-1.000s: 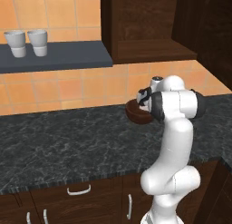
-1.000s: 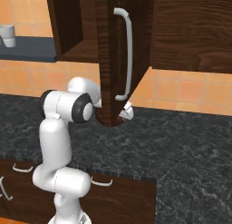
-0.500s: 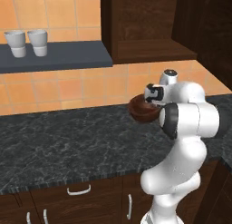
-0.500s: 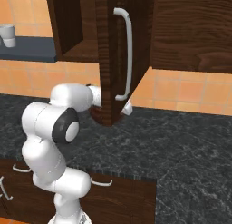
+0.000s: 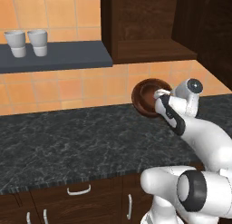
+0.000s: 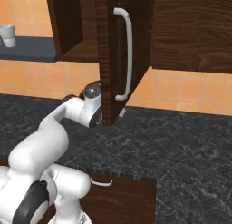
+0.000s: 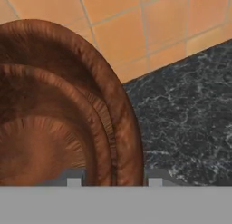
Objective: Pick up the bowls on the counter and stack them on top of one another in the open cabinet. Place the smaller bowl on top of the larger bowl.
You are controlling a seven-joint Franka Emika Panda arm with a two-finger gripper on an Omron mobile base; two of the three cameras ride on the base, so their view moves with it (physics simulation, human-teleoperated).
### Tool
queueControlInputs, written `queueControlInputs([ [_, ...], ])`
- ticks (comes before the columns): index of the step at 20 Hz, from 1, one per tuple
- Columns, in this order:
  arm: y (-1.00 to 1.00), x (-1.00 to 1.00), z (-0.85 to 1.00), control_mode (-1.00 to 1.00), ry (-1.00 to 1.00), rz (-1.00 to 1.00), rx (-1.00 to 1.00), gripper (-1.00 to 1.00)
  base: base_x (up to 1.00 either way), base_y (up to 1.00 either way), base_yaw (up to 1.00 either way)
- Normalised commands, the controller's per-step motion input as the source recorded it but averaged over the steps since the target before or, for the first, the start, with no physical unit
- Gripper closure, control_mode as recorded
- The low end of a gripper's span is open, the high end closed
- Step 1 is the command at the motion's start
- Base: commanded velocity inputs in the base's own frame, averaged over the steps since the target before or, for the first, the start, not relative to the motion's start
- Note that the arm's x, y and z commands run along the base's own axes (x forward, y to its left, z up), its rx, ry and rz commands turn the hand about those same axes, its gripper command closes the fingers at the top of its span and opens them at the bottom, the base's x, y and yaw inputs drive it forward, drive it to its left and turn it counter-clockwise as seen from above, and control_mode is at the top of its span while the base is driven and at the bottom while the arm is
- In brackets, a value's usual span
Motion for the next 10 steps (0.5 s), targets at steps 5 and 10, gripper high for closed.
queueControlInputs([
  [5, 0.01, -0.92, 1.00, -1.00, -0.15, 0.00, 0.02, 1.00, 0.00, 0.00, 0.00],
  [10, 0.00, -0.57, 1.00, -1.00, -0.11, 0.00, 0.03, 1.00, 0.00, 0.00, 0.00],
])
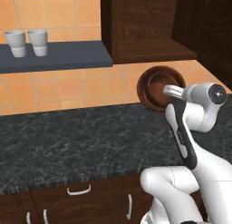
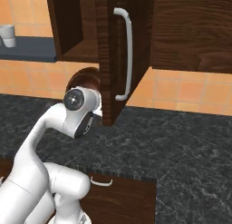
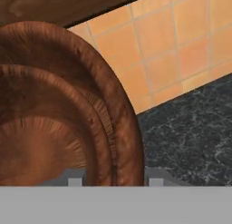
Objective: Pick up the bowls on the counter and stack them on top of one another in the open cabinet. Place the smaller bowl on top of the larger bowl.
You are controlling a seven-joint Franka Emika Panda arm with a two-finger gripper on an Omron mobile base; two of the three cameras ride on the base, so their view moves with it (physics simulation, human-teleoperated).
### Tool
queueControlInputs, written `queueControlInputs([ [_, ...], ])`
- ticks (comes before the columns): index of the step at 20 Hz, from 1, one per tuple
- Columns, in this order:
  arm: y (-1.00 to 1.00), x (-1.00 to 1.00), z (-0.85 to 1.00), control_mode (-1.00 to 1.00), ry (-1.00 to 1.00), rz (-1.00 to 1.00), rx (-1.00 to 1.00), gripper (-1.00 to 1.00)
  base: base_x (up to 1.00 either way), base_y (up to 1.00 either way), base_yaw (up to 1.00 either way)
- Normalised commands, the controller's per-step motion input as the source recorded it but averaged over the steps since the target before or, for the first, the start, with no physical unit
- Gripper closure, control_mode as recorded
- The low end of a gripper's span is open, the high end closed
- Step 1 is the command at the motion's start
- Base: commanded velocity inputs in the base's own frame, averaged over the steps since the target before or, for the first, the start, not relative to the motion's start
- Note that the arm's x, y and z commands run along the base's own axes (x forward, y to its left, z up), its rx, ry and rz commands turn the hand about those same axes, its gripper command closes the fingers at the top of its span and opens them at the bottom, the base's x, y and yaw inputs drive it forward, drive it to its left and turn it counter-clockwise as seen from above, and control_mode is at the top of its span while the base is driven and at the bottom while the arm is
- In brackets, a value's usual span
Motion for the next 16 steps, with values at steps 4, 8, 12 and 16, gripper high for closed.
queueControlInputs([
  [4, 0.01, -0.06, 1.00, -1.00, -0.14, 0.00, 0.00, 1.00, 0.00, 0.00, 0.00],
  [8, 0.00, 0.20, 1.00, -1.00, -0.03, -0.04, 0.00, 1.00, 0.00, 0.00, 0.00],
  [12, 0.00, 0.85, 1.00, -1.00, 0.12, -0.08, 0.00, 1.00, 0.00, 0.00, 0.00],
  [16, 0.00, 0.83, 0.99, -1.00, 0.06, -0.12, 0.04, 1.00, 0.00, 0.00, 0.00],
])
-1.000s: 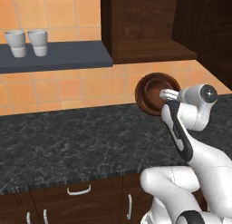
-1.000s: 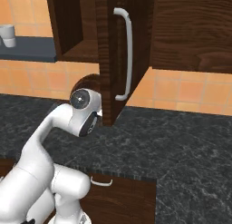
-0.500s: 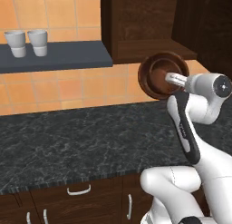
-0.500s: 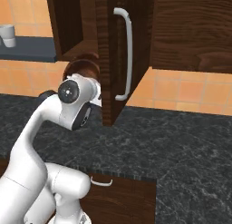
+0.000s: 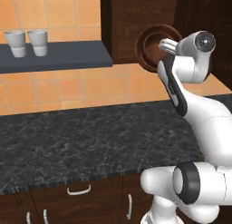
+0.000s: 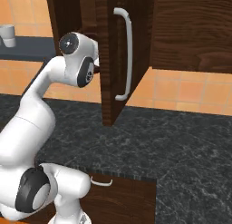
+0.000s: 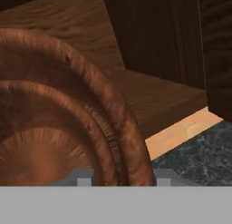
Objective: Pick up the bowls on the counter and stack them on top of one another in the open cabinet. Place the smaller bowl on top of the larger bowl.
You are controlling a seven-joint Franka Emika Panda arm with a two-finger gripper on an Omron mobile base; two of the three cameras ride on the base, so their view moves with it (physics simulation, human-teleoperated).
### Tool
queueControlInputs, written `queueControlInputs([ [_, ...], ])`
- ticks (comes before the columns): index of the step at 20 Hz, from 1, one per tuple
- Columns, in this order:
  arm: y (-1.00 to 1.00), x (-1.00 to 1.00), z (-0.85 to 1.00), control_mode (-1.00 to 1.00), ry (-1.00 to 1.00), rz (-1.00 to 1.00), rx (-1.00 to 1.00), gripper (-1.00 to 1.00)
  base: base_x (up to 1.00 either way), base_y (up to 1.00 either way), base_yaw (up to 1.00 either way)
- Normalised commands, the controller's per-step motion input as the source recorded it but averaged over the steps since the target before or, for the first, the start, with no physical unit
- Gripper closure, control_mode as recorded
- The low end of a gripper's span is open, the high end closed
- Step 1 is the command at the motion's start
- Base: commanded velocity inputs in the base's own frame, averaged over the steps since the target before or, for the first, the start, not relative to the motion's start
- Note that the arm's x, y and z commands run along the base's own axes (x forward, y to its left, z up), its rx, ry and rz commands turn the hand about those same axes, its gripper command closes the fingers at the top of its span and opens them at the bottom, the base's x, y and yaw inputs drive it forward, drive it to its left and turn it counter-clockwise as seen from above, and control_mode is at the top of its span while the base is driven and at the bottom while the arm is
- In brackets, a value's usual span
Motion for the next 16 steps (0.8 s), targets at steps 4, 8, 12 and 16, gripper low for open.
queueControlInputs([
  [4, 0.00, 0.92, 0.47, -1.00, -0.01, -0.18, 0.17, 1.00, 0.00, 0.00, 0.00],
  [8, -0.03, 0.99, 0.17, -1.00, -0.02, -0.21, 0.19, 1.00, 0.00, 0.00, 0.00],
  [12, -0.01, 0.85, -0.19, -1.00, -0.14, -0.17, 0.22, -1.00, 0.00, 0.00, 0.00],
  [16, 0.00, 0.38, -0.19, -1.00, -0.16, -0.06, 0.02, -1.00, 0.00, 0.00, 0.00],
])
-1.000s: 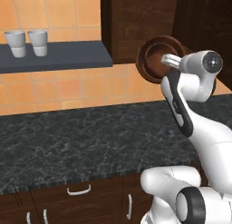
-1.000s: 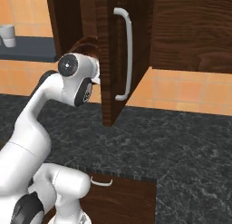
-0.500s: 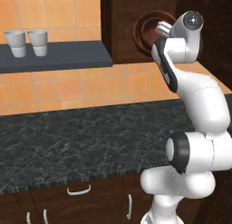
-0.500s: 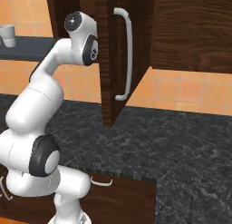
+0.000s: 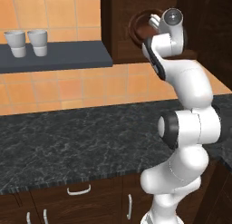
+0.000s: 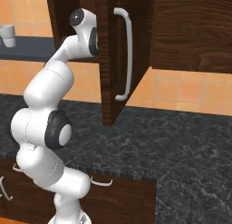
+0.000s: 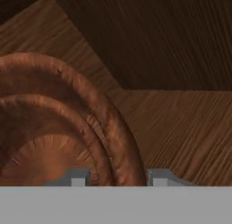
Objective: Pick up the bowls on the counter and stack them on top of one another in the open cabinet. Place the smaller bowl on top of the larger bowl.
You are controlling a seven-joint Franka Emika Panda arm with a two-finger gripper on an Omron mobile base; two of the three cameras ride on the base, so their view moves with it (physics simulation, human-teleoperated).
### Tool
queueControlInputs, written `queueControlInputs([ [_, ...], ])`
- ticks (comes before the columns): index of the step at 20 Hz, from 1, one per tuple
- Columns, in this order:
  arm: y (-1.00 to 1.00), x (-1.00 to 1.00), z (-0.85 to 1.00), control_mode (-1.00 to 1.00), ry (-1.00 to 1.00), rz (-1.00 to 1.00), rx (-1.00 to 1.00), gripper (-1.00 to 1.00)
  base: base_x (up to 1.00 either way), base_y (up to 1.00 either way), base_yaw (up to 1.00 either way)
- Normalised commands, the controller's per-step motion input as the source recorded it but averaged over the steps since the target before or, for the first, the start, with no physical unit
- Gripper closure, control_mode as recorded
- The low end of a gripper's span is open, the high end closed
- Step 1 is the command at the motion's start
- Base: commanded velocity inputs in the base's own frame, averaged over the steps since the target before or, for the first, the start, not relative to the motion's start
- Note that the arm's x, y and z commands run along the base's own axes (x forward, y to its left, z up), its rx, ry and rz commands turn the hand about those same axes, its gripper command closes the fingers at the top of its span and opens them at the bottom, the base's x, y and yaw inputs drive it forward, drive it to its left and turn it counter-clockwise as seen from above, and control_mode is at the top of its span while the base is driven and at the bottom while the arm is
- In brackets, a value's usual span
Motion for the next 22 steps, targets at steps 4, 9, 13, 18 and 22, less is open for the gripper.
queueControlInputs([
  [4, 0.00, -0.43, -0.07, -1.00, -0.09, -0.02, 0.00, -1.00, 0.00, 0.00, 0.00],
  [9, 0.00, -1.00, 0.05, -1.00, -0.41, -0.01, 0.00, -1.00, 0.00, 0.00, 0.00],
  [13, 0.03, -1.00, -0.22, -1.00, -0.21, 0.00, -0.02, -1.00, 0.00, 0.00, 0.00],
  [18, 0.43, -1.00, -0.70, -1.00, -0.01, 0.07, -0.15, -1.00, 0.00, 0.00, 0.00],
  [22, 0.71, -0.98, -1.00, -1.00, -0.07, 0.29, -0.71, -1.00, 0.00, 0.00, 0.00],
])
